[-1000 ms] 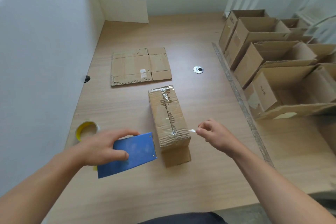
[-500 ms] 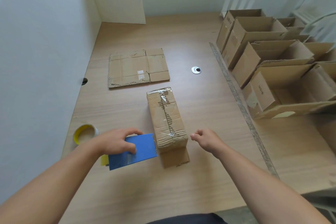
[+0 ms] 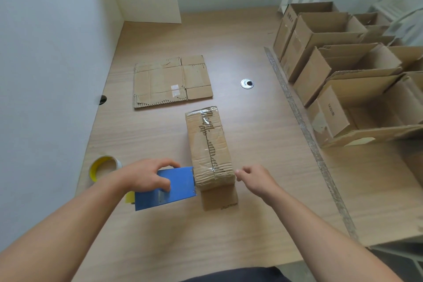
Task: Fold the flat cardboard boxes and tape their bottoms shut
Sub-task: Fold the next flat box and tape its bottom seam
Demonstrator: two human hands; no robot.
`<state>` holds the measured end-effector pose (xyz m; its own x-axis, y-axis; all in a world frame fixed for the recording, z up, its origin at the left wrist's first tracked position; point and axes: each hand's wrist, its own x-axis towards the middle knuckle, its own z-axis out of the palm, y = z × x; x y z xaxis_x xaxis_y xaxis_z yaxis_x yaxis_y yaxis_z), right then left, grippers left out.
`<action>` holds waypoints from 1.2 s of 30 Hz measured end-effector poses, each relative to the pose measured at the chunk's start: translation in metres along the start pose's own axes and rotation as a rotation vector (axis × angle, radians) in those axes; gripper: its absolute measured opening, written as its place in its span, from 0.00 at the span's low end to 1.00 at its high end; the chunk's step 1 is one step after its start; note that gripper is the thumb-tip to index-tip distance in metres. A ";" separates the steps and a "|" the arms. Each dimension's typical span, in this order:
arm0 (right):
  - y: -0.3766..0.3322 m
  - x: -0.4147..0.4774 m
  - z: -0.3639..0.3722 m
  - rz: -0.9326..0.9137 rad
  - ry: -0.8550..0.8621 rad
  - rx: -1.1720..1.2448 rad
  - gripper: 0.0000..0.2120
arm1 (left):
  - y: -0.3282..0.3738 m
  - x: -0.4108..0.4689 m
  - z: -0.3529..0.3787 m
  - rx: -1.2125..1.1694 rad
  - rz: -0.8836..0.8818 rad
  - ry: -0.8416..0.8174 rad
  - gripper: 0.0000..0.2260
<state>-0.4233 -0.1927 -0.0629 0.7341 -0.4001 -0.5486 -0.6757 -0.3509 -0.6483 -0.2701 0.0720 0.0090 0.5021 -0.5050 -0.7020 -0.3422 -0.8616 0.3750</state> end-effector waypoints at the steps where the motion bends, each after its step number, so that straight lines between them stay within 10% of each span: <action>1: -0.001 -0.004 0.001 -0.003 -0.032 0.064 0.15 | 0.000 0.001 0.000 0.013 0.001 0.003 0.22; 14: -0.008 -0.010 0.017 0.167 0.067 0.378 0.07 | -0.003 0.014 -0.006 0.045 0.024 0.002 0.22; 19: -0.009 -0.003 0.018 -0.146 0.312 -0.242 0.06 | 0.000 0.020 -0.007 0.031 0.046 0.024 0.22; 21: -0.011 0.004 0.014 -0.326 0.348 -0.443 0.22 | -0.001 0.022 -0.007 0.026 0.053 0.050 0.23; 26: -0.022 0.046 0.003 -0.856 -0.035 -0.952 0.34 | -0.004 0.023 -0.006 0.017 0.073 0.096 0.24; 36: -0.008 0.082 0.009 -1.168 0.087 -0.802 0.23 | -0.029 0.005 0.011 -0.118 0.119 0.173 0.27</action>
<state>-0.3568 -0.2152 -0.1070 0.9013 0.4104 0.1386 0.4318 -0.8766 -0.2125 -0.2662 0.0950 -0.0123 0.5961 -0.5959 -0.5381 -0.3172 -0.7904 0.5240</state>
